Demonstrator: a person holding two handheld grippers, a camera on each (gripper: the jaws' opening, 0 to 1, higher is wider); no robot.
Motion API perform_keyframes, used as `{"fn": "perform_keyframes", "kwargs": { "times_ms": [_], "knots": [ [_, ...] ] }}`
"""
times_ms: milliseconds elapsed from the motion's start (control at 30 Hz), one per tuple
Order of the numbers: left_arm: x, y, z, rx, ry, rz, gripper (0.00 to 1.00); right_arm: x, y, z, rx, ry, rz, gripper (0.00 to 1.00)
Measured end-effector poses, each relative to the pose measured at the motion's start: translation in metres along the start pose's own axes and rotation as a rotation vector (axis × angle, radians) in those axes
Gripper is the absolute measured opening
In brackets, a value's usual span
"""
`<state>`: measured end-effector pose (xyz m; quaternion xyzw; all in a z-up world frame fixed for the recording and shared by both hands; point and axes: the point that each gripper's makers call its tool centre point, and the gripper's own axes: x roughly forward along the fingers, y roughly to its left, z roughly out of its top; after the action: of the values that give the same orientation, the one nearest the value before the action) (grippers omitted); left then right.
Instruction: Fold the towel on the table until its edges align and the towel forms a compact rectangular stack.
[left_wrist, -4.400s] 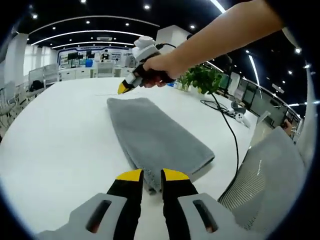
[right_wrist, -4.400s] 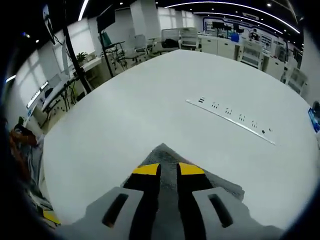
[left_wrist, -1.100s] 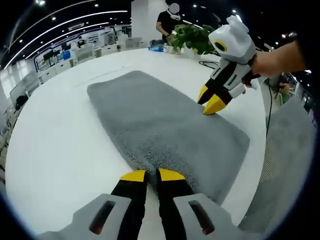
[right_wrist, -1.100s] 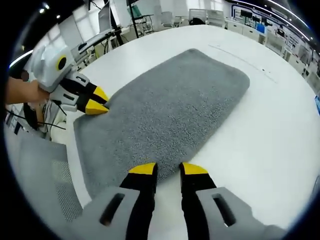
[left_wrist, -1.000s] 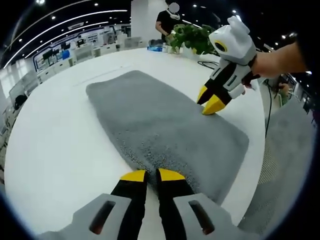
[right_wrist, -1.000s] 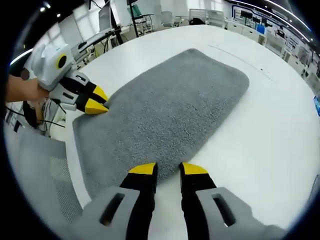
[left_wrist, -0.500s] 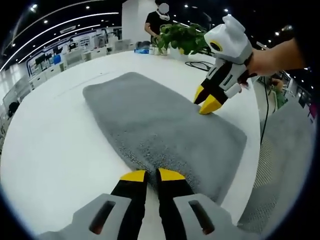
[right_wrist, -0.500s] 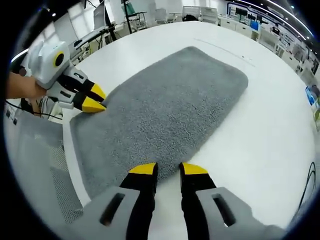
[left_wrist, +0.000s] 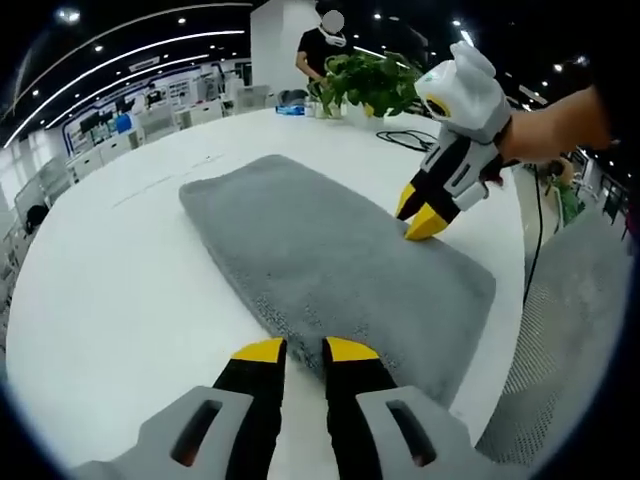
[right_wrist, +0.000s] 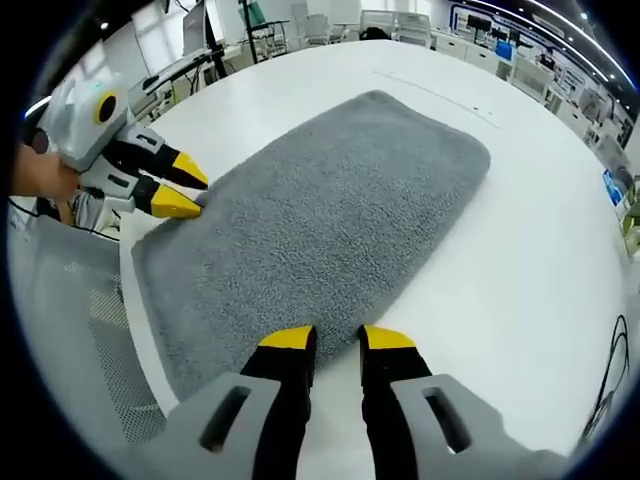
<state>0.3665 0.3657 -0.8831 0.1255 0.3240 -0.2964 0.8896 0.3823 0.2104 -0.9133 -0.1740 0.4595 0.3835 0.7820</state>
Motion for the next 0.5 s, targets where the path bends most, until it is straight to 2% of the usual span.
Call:
{"fn": "perform_keyframes", "kwargs": {
  "times_ms": [33,100,133,167,200,233,367,500],
  "knots": [
    [0.000,-0.003,0.003,0.007,-0.005,-0.010,0.15,0.000,0.000,0.000,0.000,-0.003,0.000,0.16],
    [0.006,-0.018,0.006,0.035,-0.002,-0.084,0.14,0.000,0.000,-0.001,-0.003,-0.015,0.003,0.16],
    [0.007,-0.020,0.004,0.045,0.007,-0.094,0.14,0.000,0.000,0.000,0.018,-0.021,0.005,0.16],
    [0.010,-0.025,-0.003,0.066,0.053,-0.114,0.14,-0.001,0.000,-0.001,0.031,-0.019,0.006,0.16],
    [0.010,-0.024,-0.007,0.077,0.076,-0.094,0.14,-0.001,0.001,-0.001,0.030,-0.014,0.008,0.16],
    [0.013,-0.024,-0.005,0.072,0.063,-0.084,0.14,-0.002,0.002,-0.003,0.015,-0.007,0.012,0.16],
    [0.013,-0.025,-0.014,0.061,0.103,-0.086,0.15,-0.003,0.002,-0.003,0.019,-0.032,0.019,0.17],
    [0.010,-0.022,-0.013,0.033,0.103,-0.084,0.16,-0.008,0.001,0.001,0.027,-0.064,0.049,0.19]
  ]
}}
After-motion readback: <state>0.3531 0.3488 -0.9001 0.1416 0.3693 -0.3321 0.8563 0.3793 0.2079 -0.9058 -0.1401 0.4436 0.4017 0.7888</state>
